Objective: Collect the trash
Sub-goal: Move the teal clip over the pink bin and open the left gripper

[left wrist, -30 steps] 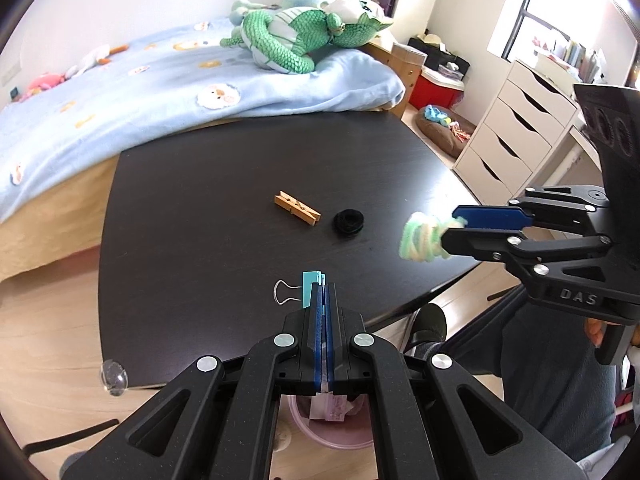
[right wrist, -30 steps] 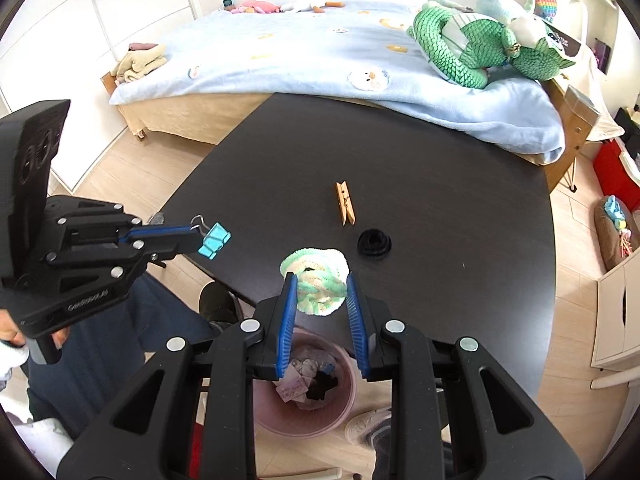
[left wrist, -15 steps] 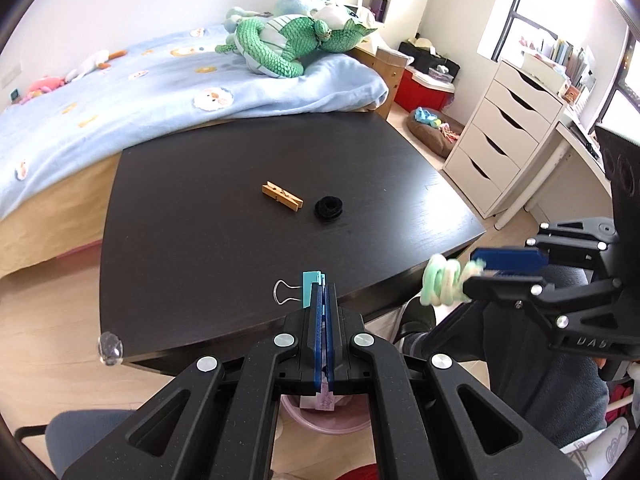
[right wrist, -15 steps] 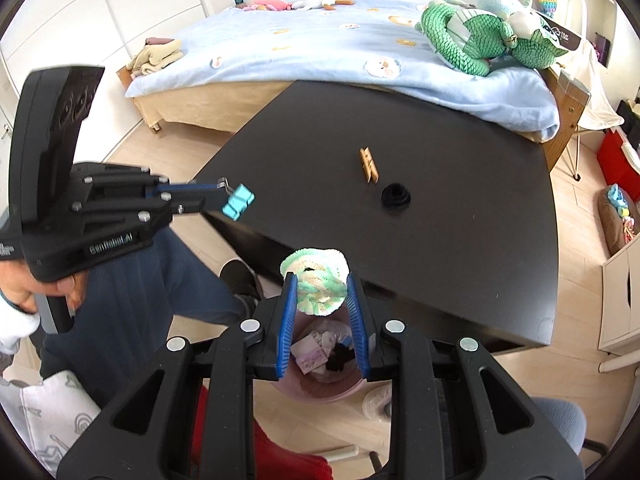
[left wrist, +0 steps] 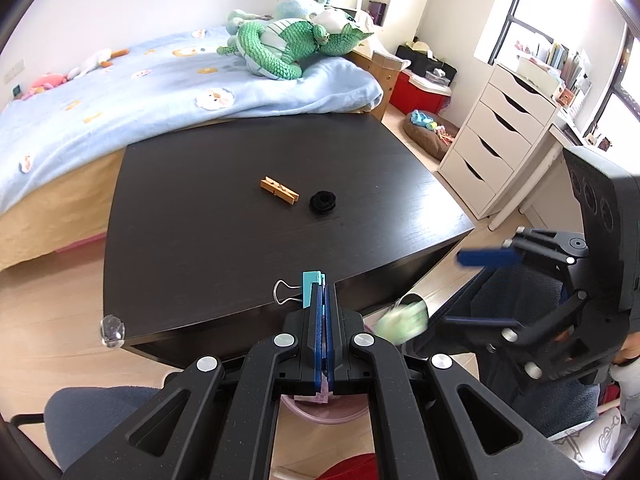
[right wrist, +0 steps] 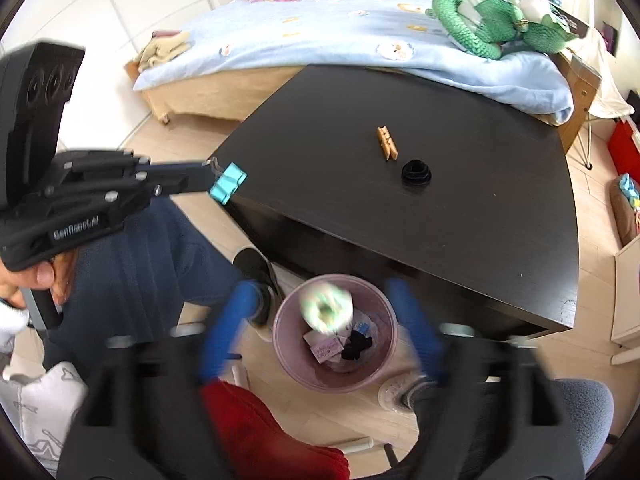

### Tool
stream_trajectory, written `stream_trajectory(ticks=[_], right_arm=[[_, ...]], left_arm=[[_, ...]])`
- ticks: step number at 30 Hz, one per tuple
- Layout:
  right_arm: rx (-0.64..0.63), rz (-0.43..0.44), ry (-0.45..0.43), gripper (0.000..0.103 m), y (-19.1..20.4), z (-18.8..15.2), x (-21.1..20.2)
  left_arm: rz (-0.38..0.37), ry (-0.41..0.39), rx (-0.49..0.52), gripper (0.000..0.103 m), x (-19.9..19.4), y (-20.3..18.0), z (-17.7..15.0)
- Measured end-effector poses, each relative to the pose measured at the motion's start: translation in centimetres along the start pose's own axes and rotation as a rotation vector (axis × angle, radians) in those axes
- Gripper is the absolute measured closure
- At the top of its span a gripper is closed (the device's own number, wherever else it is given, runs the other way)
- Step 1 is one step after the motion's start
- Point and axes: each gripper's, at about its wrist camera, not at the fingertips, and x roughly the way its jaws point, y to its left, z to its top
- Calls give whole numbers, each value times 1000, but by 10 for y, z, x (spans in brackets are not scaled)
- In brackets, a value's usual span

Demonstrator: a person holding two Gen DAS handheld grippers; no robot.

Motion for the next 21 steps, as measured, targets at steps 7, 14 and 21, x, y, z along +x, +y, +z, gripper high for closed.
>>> stream_trajectory(ticks=[7, 14, 21], right_arm=[[59, -43, -24, 9, -13, 1, -5], [76, -62, -46, 8, -16, 2, -11], [92, -101, -76, 7, -22, 4, -25]], left_arm=[[-13, 13, 11, 102, 4, -3, -1], [-23, 20, 30, 102, 5, -9, -2], [-35, 27, 59, 102, 6, -18, -3]])
